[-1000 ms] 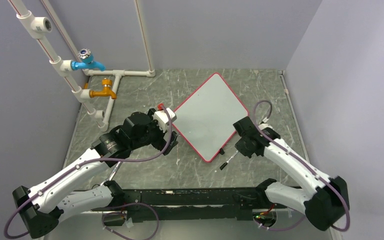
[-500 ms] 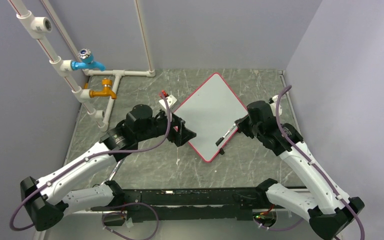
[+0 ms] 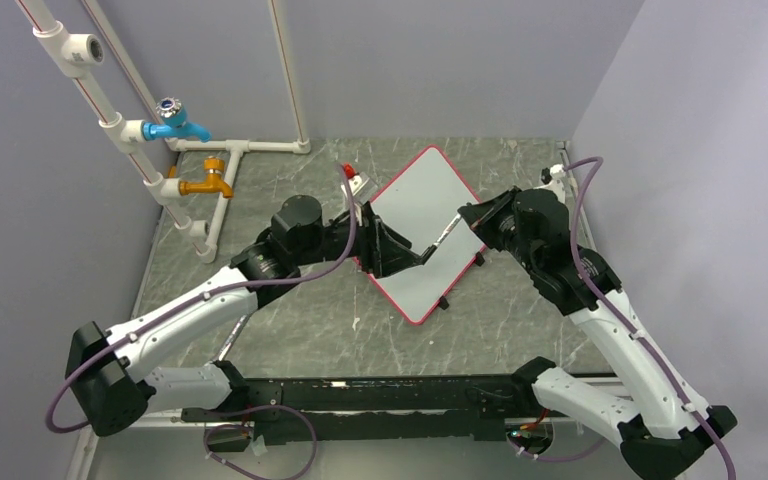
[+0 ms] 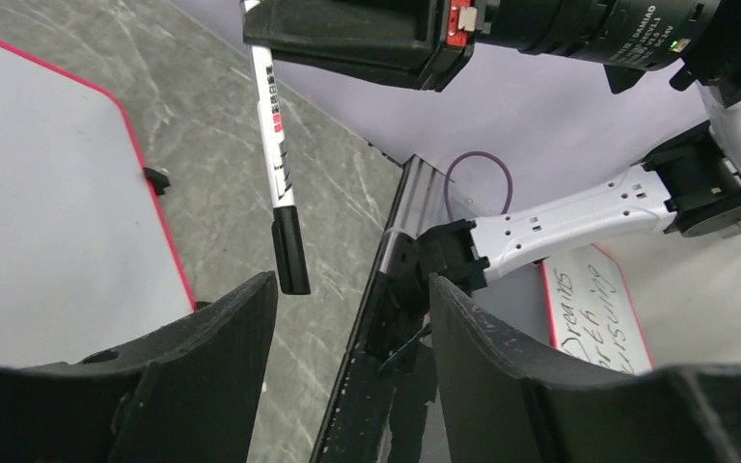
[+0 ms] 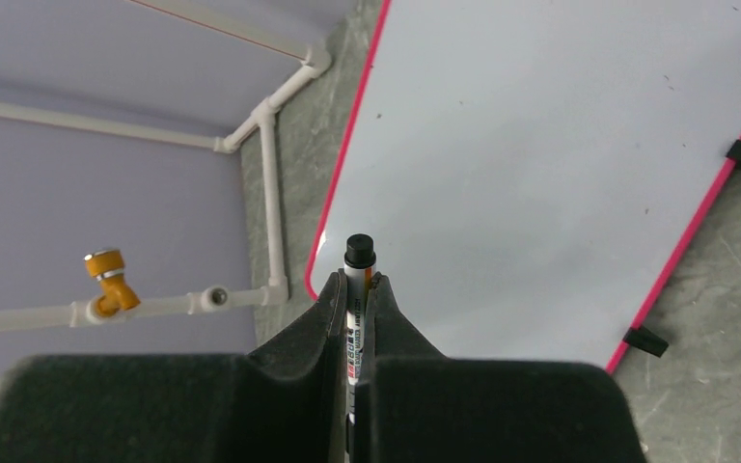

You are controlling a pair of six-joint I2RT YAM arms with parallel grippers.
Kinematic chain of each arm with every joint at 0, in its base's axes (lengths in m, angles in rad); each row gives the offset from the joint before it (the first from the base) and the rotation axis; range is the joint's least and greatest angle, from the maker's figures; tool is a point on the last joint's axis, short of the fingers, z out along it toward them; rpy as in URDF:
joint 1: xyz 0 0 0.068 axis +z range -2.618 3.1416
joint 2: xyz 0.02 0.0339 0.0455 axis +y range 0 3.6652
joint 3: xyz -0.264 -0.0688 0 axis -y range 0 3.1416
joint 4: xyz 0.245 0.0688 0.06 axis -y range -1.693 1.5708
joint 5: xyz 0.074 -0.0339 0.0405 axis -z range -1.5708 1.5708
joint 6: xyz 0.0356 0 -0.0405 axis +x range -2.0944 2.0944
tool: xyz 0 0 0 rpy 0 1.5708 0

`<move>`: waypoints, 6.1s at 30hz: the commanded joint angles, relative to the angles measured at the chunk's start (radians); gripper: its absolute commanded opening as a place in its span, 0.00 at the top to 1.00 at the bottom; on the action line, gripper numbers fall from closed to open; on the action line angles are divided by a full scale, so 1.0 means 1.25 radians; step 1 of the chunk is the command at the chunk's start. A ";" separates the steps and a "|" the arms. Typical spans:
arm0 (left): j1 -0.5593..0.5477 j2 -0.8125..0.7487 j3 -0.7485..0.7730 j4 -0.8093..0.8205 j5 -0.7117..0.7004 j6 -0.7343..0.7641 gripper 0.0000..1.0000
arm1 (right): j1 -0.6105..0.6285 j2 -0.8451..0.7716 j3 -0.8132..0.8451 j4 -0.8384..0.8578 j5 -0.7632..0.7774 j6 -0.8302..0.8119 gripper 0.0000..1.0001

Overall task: Write a sentence on the whiteboard
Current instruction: Pass from the right arm to the left, then open the pen cap of the whiteboard marker.

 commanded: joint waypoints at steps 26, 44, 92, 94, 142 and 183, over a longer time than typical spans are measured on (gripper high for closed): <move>-0.031 0.111 0.045 0.165 0.066 -0.087 0.54 | 0.001 -0.056 0.020 0.136 -0.083 -0.043 1.00; -0.013 0.094 0.155 -0.095 0.109 0.088 1.00 | -0.002 -0.074 -0.001 0.186 -0.262 -0.201 0.61; 0.189 0.184 0.525 -0.818 0.417 0.611 1.00 | -0.050 0.132 0.089 0.331 -0.968 -0.429 0.62; 0.190 0.184 0.522 -0.818 0.409 0.611 1.00 | -0.051 0.134 0.091 0.325 -0.970 -0.431 0.64; 0.154 0.235 0.544 -0.882 0.336 0.655 1.00 | -0.048 0.189 0.063 0.249 -1.042 -0.483 0.81; 0.182 0.098 0.407 -0.836 0.187 0.622 1.00 | -0.112 0.106 -0.013 0.242 -1.026 -0.474 1.00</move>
